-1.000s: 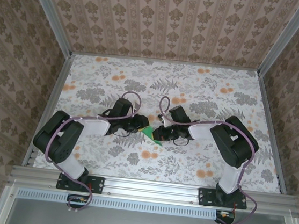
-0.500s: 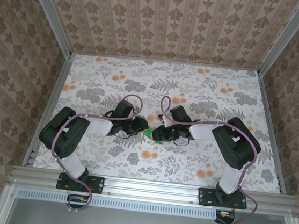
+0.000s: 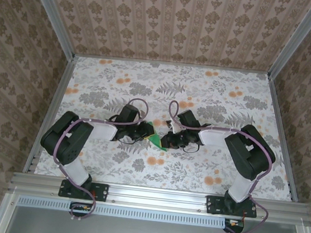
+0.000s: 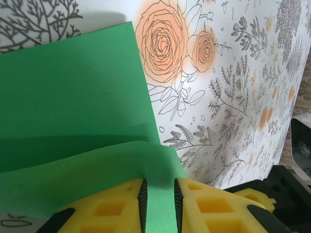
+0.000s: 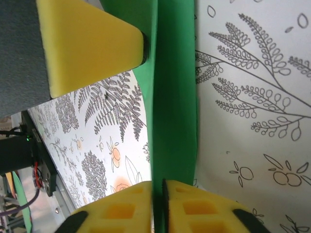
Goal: Fold a paper plane with a square sheet of paper (pick it up from the middle)
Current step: Fold the wing for the fifth time at the center of the table.
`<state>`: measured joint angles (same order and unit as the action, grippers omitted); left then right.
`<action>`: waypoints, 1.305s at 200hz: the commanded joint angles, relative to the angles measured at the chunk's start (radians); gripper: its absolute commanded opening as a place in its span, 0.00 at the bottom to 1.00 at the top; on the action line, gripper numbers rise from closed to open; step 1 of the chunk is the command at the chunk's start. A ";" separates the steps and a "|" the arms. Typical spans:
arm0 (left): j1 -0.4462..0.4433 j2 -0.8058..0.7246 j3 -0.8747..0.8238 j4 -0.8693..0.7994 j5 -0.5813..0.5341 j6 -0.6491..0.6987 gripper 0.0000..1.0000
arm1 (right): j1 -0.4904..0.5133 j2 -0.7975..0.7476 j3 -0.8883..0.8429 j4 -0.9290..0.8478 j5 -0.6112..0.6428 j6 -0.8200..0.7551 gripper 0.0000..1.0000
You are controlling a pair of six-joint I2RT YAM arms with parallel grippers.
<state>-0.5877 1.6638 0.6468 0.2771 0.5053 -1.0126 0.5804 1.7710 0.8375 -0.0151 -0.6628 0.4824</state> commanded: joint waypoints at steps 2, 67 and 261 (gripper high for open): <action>-0.001 -0.011 0.003 -0.012 -0.002 0.019 0.25 | -0.002 0.000 -0.010 -0.047 -0.011 -0.006 0.11; -0.001 -0.028 0.004 -0.001 0.004 0.009 0.25 | 0.004 0.000 0.049 -0.144 0.096 -0.138 0.10; -0.015 -0.019 -0.023 0.023 0.001 -0.006 0.25 | 0.015 -0.037 0.089 -0.307 0.049 -0.197 0.20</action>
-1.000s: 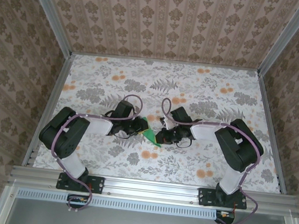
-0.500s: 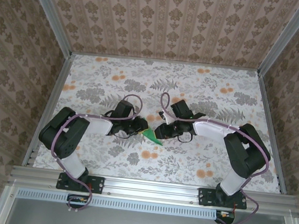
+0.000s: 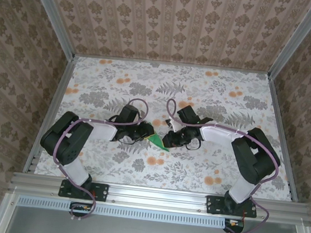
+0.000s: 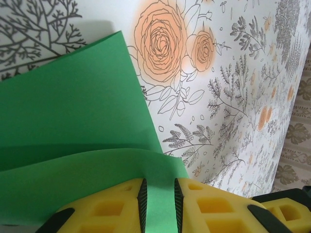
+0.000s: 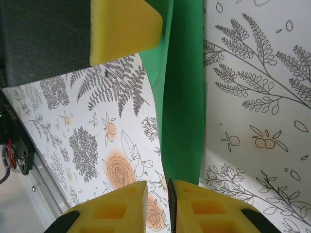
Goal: Fold a paper plane with a square sheet of paper (pick it up from the middle)
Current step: Fold the wing for the fifth time at the center of the table.
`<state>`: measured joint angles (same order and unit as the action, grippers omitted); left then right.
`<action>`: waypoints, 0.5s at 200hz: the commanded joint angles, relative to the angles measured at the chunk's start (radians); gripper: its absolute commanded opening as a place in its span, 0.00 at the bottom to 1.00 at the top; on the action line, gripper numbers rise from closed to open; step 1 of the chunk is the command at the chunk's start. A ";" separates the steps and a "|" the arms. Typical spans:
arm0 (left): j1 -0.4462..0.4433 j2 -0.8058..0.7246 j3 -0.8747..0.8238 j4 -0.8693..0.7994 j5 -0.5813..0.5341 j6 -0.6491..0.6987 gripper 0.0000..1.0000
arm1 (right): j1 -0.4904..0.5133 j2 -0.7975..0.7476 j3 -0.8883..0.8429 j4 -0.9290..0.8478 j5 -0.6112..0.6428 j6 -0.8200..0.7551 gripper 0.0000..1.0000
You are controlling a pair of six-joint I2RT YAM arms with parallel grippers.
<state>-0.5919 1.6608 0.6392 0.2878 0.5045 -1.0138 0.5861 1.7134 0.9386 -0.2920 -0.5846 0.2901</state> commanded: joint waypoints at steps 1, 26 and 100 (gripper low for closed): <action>-0.011 -0.016 -0.015 0.012 0.002 -0.006 0.26 | 0.009 0.022 -0.013 -0.031 -0.029 -0.006 0.20; -0.013 -0.020 -0.015 0.010 0.002 -0.009 0.26 | 0.012 0.036 -0.018 -0.030 -0.032 -0.009 0.15; -0.014 -0.033 -0.022 0.001 -0.003 -0.009 0.26 | 0.017 0.074 -0.034 -0.016 -0.024 -0.003 0.15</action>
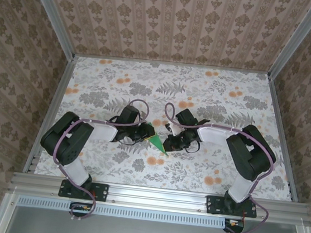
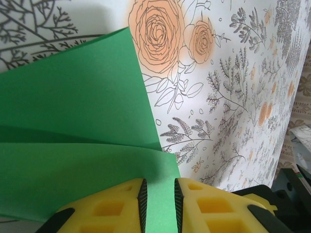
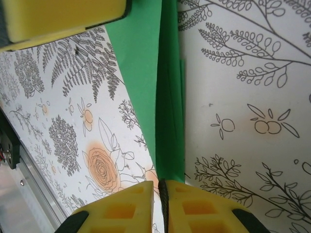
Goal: Fold a paper plane with a square sheet of paper (pick it up from the middle)
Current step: Fold the wing for the fifth time at the center of the table.
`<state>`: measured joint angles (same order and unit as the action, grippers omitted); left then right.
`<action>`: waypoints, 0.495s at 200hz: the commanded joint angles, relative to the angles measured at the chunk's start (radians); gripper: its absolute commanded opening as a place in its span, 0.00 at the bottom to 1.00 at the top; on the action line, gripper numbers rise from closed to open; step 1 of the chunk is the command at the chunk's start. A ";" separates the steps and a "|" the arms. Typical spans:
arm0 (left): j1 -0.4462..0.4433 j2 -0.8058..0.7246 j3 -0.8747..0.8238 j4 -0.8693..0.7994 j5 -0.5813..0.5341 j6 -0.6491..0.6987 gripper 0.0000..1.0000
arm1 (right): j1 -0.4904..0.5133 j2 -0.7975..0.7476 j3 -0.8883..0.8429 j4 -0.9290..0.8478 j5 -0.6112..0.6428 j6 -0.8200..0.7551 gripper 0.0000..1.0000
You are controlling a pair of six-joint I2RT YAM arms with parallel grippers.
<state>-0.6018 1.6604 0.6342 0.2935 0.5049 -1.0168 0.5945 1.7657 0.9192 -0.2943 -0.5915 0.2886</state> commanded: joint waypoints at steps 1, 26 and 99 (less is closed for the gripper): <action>-0.003 -0.033 -0.016 -0.004 -0.003 -0.007 0.26 | 0.008 0.021 -0.014 -0.013 -0.017 -0.002 0.15; -0.003 -0.035 -0.019 -0.008 -0.005 -0.005 0.26 | 0.008 0.017 -0.007 -0.016 -0.019 -0.002 0.16; -0.004 -0.037 -0.023 -0.013 -0.006 -0.001 0.26 | 0.009 -0.012 0.002 -0.021 -0.027 -0.008 0.14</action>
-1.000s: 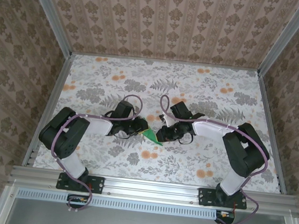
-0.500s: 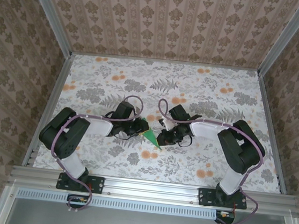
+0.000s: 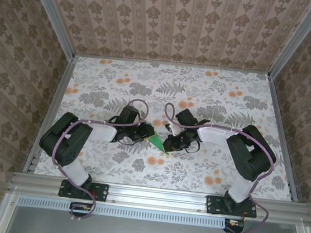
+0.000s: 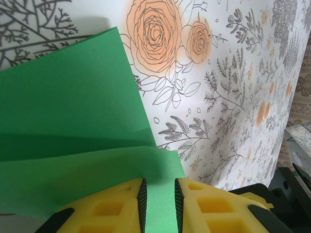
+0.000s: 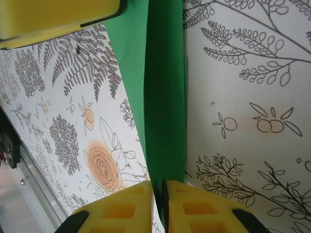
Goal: Fold a paper plane with a square sheet of paper (pick it up from the middle)
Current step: Fold the wing for the fifth time at the center of the table.
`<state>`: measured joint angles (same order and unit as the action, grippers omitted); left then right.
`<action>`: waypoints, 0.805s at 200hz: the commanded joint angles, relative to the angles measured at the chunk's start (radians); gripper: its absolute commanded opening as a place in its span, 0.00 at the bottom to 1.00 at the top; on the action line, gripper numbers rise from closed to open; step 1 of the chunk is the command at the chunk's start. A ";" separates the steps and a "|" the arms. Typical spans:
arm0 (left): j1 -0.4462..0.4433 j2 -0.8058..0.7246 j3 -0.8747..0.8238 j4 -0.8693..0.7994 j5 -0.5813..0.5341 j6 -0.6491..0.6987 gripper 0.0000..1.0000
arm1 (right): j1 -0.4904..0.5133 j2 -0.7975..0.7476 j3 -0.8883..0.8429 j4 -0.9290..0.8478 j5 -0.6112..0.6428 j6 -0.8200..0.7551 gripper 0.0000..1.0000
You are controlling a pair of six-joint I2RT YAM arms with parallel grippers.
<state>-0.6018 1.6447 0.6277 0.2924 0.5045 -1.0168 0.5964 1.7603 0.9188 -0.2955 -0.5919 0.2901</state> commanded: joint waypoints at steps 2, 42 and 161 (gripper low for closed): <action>-0.003 -0.022 -0.016 -0.012 -0.005 -0.002 0.26 | 0.007 -0.005 0.001 -0.019 -0.028 -0.009 0.14; -0.003 -0.022 -0.022 -0.021 -0.011 -0.003 0.25 | 0.021 0.012 -0.009 -0.036 -0.019 -0.048 0.05; -0.003 -0.020 -0.026 -0.030 -0.020 -0.005 0.25 | 0.030 -0.040 0.005 -0.039 0.020 -0.024 0.20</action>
<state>-0.6018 1.6424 0.6155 0.2771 0.5003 -1.0168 0.6201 1.7874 0.9192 -0.2996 -0.5976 0.2592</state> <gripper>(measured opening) 0.256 0.180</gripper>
